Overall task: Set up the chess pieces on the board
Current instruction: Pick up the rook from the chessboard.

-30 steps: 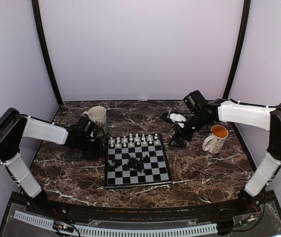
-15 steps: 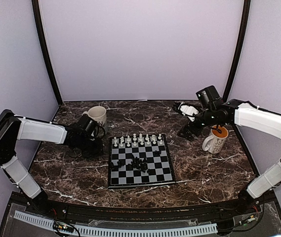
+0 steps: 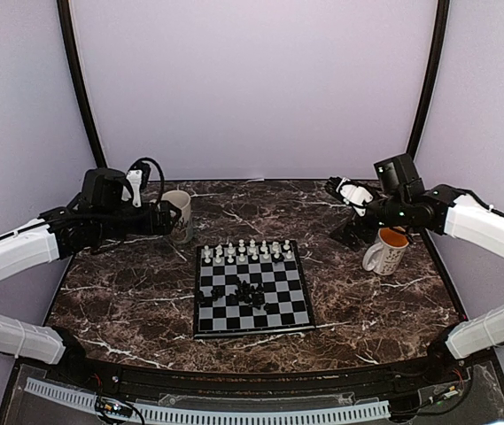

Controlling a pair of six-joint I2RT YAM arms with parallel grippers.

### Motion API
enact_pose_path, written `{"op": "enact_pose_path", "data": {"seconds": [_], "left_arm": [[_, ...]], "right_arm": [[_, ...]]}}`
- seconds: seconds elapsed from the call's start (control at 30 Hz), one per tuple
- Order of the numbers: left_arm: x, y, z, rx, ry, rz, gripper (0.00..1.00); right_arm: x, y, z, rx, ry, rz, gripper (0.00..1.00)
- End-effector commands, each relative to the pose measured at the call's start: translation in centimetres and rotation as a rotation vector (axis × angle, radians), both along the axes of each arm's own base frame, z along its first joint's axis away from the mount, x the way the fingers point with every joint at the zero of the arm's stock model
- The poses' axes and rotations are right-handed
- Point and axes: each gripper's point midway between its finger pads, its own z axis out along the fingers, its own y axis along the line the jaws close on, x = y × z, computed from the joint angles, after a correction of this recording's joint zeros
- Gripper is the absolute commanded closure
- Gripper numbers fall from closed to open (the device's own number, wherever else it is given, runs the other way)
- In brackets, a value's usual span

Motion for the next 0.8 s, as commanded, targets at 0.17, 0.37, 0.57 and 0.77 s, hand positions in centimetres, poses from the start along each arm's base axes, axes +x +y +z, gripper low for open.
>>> {"op": "enact_pose_path", "data": {"seconds": [0.17, 0.37, 0.57, 0.77], "left_arm": [[5.5, -1.6, 5.4, 0.175, -0.258, -0.034, 0.01], [11.3, -3.6, 5.5, 0.239, -0.313, 0.019, 0.01], [11.3, -6.6, 2.9, 0.241, -0.387, -0.171, 0.02], [6.6, -7.5, 4.2, 0.159, -0.489, -0.341, 0.19]], "right_arm": [[3.2, -0.1, -0.4, 0.117, -0.058, -0.023, 0.01], [2.5, 3.7, -2.6, 0.154, 0.162, 0.127, 0.16], [1.8, 6.7, -4.3, 0.168, 0.261, 0.278, 0.48], [1.2, 8.4, -7.3, 0.010, 0.330, 0.408, 0.60]]}}
